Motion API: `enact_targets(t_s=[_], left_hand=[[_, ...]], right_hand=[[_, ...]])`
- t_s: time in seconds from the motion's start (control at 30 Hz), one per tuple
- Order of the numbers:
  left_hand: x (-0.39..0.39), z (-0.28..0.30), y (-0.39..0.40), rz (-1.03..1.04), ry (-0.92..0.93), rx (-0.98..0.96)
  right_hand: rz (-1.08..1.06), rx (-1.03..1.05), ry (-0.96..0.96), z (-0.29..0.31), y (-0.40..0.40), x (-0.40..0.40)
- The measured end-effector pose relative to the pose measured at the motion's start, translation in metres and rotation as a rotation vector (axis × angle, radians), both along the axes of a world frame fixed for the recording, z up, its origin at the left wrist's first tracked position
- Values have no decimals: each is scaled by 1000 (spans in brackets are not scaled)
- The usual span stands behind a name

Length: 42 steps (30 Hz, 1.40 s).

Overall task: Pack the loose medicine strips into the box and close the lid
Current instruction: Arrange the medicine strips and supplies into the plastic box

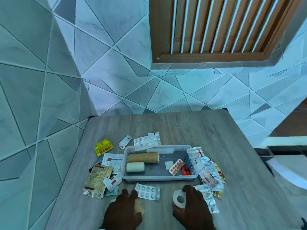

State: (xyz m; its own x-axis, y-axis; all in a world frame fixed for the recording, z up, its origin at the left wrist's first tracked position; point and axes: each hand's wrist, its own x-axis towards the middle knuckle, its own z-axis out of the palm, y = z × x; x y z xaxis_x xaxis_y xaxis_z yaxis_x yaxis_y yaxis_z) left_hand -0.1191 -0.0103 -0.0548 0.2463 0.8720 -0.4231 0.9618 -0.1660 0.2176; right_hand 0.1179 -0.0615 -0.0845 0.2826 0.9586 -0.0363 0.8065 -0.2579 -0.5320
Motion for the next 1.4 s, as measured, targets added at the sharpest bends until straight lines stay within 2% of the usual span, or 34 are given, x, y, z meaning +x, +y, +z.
enact_targets(t_s=[0.1,0.17,0.27,0.33,0.4,0.53,0.63,0.77,1.03,1.4], left_hand=[[-4,15,-7,40,-54,112],[-8,25,-7,72,-130,180],[-13,38,1,125,-258,307],[-14,42,14,185,-353,335],[-15,44,33,250,-436,336],[-16,48,76,372,-558,357],[-24,48,103,466,-686,290],[-42,41,125,432,-767,186],[-60,25,148,365,-843,90],[-43,21,155,362,-841,106]], right_hand=[[51,196,89,6,3,-8],[80,257,179,20,13,-12],[73,220,435,42,39,-18],[90,216,525,51,63,-22],[158,203,474,57,88,-26],[271,-27,386,65,130,-42],[304,-139,336,65,149,-57],[448,-242,133,63,166,-74],[587,-399,21,55,177,-110],[539,-330,-60,37,173,-119]])
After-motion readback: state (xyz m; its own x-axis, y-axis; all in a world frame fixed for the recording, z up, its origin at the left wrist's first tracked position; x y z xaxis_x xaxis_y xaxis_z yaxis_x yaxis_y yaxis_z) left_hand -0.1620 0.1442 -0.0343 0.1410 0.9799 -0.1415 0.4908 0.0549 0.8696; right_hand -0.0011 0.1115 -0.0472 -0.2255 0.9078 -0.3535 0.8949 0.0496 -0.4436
